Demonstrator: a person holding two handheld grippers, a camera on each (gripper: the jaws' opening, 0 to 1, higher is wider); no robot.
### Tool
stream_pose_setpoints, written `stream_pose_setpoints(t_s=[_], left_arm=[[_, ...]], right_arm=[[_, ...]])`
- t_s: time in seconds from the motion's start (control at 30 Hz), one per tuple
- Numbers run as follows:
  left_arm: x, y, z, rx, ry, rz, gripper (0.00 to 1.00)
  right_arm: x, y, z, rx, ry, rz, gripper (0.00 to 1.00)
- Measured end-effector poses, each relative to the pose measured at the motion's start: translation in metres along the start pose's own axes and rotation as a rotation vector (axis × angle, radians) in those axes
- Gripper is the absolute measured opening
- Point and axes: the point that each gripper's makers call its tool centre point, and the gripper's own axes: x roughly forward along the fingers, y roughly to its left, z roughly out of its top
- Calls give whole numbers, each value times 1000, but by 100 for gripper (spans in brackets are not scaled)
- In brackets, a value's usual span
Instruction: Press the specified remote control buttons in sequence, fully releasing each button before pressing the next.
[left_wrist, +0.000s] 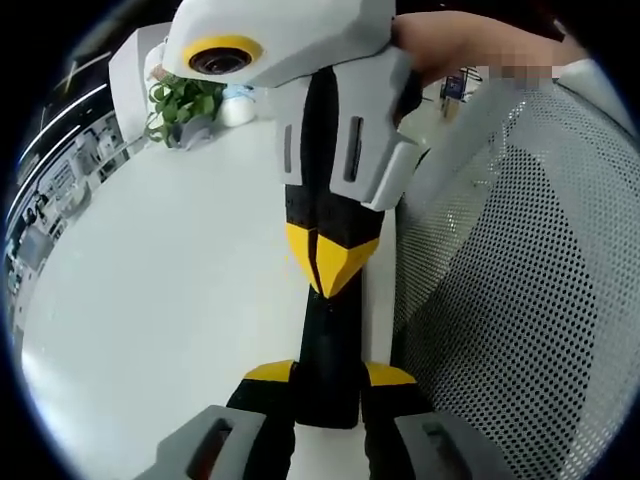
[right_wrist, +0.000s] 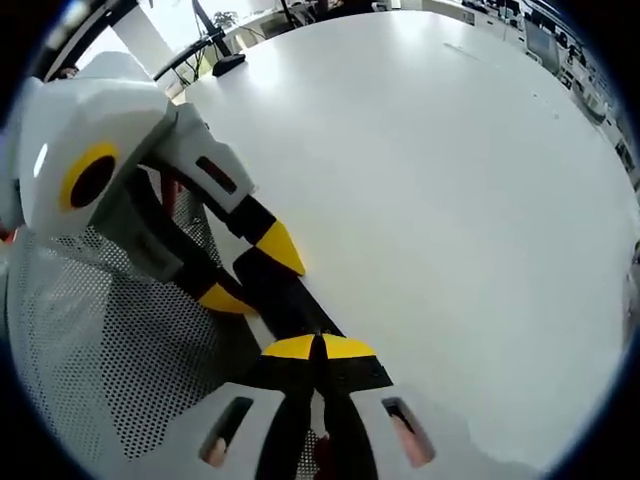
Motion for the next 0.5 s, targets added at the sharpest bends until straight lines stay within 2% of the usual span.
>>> stream_pose_setpoints(t_s=[0.5], left_arm=[[0, 0, 1, -5, -5, 1, 25]], right_arm=[[2, 8, -5, -43, 14, 18, 0]])
